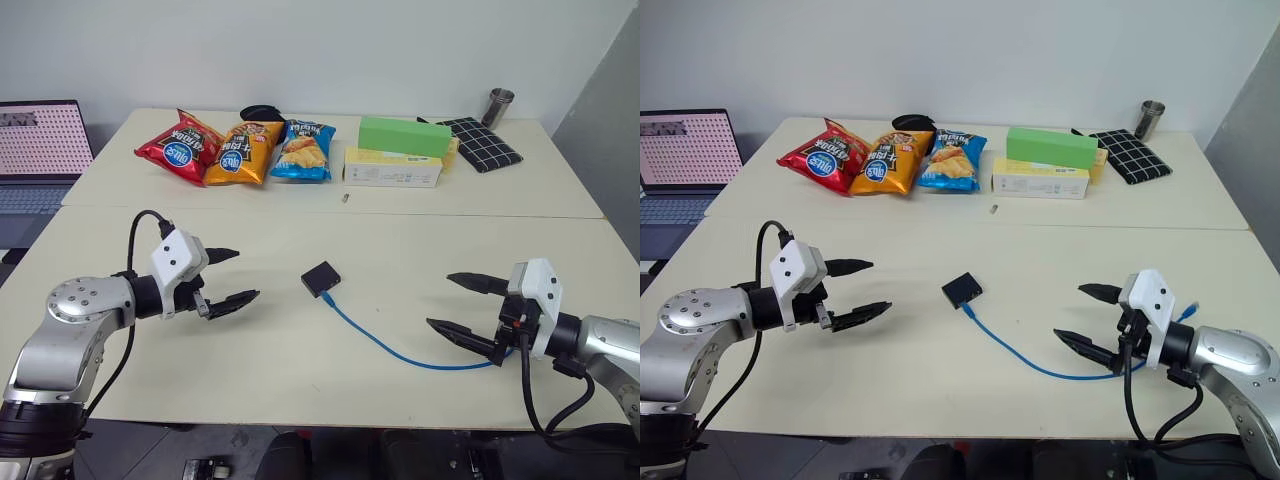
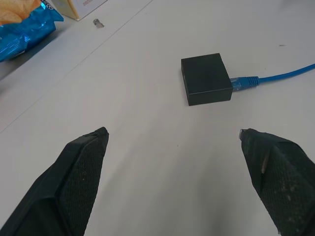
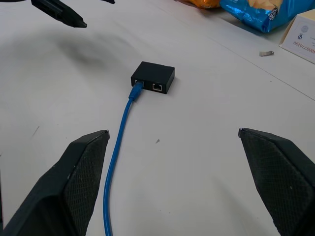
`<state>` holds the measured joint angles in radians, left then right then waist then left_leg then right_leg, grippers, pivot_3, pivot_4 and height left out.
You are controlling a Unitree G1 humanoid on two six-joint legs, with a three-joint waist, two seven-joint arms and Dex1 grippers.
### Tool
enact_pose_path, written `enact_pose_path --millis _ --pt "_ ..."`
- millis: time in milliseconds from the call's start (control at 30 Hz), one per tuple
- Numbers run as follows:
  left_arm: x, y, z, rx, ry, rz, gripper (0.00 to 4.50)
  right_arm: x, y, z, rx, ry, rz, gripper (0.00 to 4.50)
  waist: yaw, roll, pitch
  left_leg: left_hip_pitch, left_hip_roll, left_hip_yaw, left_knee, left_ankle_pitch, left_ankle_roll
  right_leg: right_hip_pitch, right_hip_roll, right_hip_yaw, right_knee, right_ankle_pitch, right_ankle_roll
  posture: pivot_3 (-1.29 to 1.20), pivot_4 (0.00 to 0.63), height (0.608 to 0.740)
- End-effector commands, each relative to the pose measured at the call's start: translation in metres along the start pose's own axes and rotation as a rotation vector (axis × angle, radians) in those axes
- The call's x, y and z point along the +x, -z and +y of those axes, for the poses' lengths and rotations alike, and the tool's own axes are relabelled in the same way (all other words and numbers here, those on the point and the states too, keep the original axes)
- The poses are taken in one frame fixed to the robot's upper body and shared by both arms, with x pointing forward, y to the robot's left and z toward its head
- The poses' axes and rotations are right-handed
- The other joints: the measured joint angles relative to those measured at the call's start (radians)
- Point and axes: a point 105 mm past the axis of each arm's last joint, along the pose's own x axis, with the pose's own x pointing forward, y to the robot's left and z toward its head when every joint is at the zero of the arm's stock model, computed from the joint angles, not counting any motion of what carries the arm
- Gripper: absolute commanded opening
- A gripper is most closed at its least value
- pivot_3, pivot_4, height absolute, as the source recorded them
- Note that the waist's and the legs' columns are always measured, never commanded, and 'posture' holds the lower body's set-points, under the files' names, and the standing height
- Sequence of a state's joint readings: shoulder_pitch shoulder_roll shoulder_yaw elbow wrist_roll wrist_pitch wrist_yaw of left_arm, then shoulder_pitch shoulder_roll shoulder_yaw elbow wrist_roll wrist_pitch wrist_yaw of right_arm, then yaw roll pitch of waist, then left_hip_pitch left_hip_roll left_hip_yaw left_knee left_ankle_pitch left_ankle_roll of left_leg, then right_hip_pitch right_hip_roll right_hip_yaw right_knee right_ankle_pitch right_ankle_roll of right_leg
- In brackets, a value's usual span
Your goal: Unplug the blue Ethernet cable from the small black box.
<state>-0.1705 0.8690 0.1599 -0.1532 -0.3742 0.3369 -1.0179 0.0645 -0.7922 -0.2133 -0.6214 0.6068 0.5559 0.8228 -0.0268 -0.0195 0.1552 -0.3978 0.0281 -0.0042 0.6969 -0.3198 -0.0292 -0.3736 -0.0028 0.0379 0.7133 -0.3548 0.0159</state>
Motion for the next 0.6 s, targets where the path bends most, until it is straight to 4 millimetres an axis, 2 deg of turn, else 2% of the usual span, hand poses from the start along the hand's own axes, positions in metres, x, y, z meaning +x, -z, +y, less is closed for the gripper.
enact_pose_path --millis 33,367,467,600 --pt "-0.001 -0.013 -0.003 0.05 0.02 -0.043 4.5 -0.003 -0.008 -0.003 -0.046 0.019 -0.014 4.47 0.0 0.0 0.0 0.0 0.0 0.0 0.0 0.0 0.0 0.0 0.0 0.0 0.0 0.0 0.0 0.0 0.15 0.74" --pt "0.003 -0.01 -0.011 0.059 0.04 -0.026 4.5 0.004 -0.004 0.002 -0.034 -0.001 0.012 4.47 0.0 0.0 0.0 0.0 0.0 0.0 0.0 0.0 0.0 0.0 0.0 0.0 0.0 0.0 0.0 0.0 0.15 0.74" --pt "0.004 -0.008 -0.015 0.052 0.058 -0.023 4.5 0.014 -0.001 0.01 -0.02 -0.026 0.011 4.47 0.0 0.0 0.0 0.0 0.0 0.0 0.0 0.0 0.0 0.0 0.0 0.0 0.0 0.0 0.0 0.0 0.15 0.74" --pt "0.007 -0.003 -0.019 0.044 0.078 -0.002 4.5 0.04 0.009 0.018 -0.034 -0.041 0.044 4.47 -0.001 0.0 0.0 0.0 0.0 0.0 0.0 0.0 0.0 0.0 0.0 0.0 0.0 0.0 0.0 0.0 0.15 0.74"
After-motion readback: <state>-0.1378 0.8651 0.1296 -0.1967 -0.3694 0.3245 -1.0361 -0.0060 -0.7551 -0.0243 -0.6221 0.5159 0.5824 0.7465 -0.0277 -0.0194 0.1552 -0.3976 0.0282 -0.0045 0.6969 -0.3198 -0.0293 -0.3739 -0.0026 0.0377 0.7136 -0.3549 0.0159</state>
